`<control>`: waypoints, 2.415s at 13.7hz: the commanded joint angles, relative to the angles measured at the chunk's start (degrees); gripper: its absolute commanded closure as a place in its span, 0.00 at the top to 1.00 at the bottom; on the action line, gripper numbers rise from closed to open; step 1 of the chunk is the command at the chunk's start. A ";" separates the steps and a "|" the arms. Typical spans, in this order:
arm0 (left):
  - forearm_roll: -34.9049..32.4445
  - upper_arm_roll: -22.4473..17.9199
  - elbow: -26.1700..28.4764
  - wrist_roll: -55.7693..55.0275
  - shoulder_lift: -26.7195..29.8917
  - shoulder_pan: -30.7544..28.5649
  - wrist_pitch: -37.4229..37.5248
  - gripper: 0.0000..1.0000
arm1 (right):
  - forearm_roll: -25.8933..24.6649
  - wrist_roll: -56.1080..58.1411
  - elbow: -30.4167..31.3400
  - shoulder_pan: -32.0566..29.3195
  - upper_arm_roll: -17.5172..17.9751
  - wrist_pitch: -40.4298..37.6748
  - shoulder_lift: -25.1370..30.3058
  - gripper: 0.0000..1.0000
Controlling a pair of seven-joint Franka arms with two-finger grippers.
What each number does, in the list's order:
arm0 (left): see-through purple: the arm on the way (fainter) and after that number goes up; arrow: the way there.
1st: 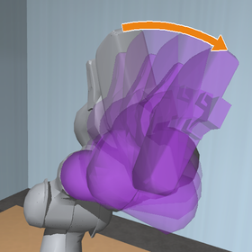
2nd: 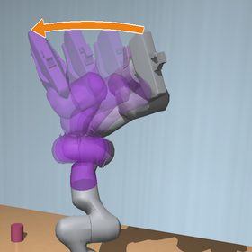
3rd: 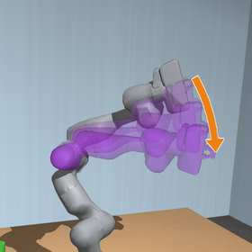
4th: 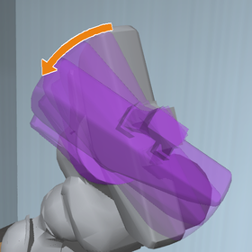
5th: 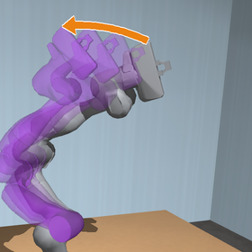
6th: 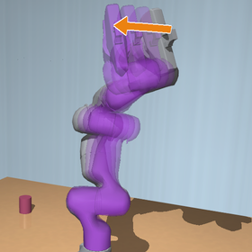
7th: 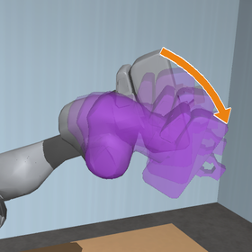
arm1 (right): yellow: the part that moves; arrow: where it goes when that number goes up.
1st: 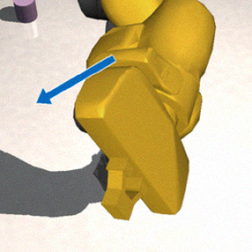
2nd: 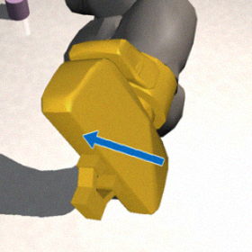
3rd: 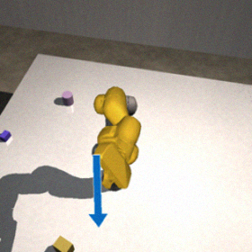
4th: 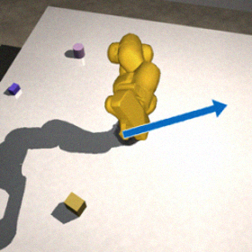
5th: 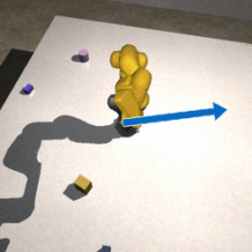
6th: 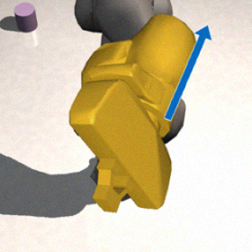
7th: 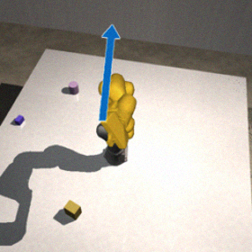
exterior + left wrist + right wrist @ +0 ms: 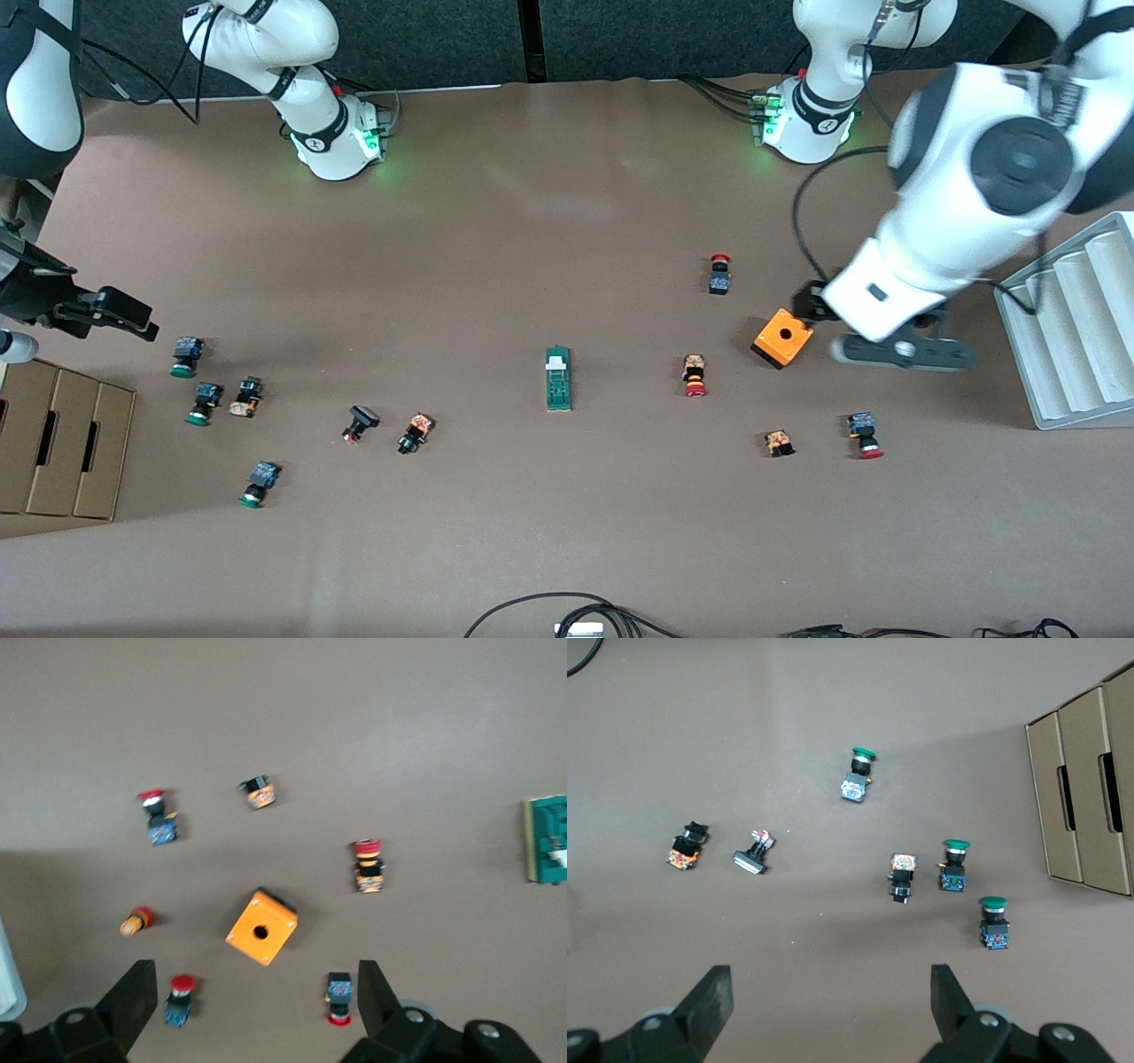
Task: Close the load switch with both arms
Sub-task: 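Move the left gripper toward the green load switch, then lower the left gripper and grasp the green load switch body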
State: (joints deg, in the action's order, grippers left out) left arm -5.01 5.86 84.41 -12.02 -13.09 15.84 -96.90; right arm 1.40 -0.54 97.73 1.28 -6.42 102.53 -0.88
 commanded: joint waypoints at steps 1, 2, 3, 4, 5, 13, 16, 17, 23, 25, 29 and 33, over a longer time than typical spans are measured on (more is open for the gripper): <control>-1.93 -0.58 -0.83 -1.94 0.17 4.36 -4.94 1.00 | -0.53 0.27 -0.34 0.13 0.00 -0.76 0.18 0.99; -1.58 -0.58 -0.74 -2.30 -0.18 4.81 -7.14 1.00 | -0.53 0.27 -0.43 0.04 0.00 -0.76 0.18 0.99; -1.23 -0.50 -0.31 -2.39 -0.62 5.07 -10.03 1.00 | -0.53 0.27 -0.43 0.04 0.00 -0.67 0.18 0.99; -1.84 -0.50 -0.13 -2.48 -1.23 6.29 -12.15 1.00 | -0.53 0.27 -0.43 0.04 0.00 -0.67 0.18 0.99; -2.19 -0.58 0.13 -2.74 -1.41 8.04 -14.52 1.00 | -0.61 0.27 -0.43 0.12 0.00 -0.67 0.18 0.99; -17.61 -0.94 7.60 -30.98 -9.57 18.95 -45.71 1.00 | -0.61 -0.08 -0.43 0.39 0.09 -1.11 0.35 0.99; -37.46 -0.94 7.17 -50.13 -15.37 22.03 -48.73 1.00 | -0.79 -0.17 -0.43 0.48 0.26 -1.19 0.44 0.99; -44.57 -0.94 7.17 -56.99 -17.04 22.82 -49.25 1.00 | -1.31 -0.08 -0.43 0.48 0.27 -1.11 0.44 0.99; -78.45 -0.67 7.43 -96.75 -23.99 25.29 -49.17 1.00 | -1.32 0.27 -0.43 0.04 -0.17 -1.55 0.09 0.99; -79.89 -0.67 7.52 -100.02 -25.22 26.95 -48.73 1.00 | -1.32 0.71 -0.34 0.39 0.00 -2.16 -0.70 0.99; -80.07 -0.85 6.56 -102.67 -27.95 29.33 -45.84 1.00 | -1.32 3.79 -0.34 2.66 0.35 -4.80 -3.33 0.99; -90.58 -0.85 5.32 -112.22 -31.73 29.86 -43.55 1.00 | -1.32 2.65 -1.84 5.83 0.35 -4.36 -6.23 0.98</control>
State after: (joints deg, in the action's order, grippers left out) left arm -90.47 5.75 91.82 -118.54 -42.22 44.62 -142.16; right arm 1.37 2.59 97.71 5.72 -5.85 98.56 -5.35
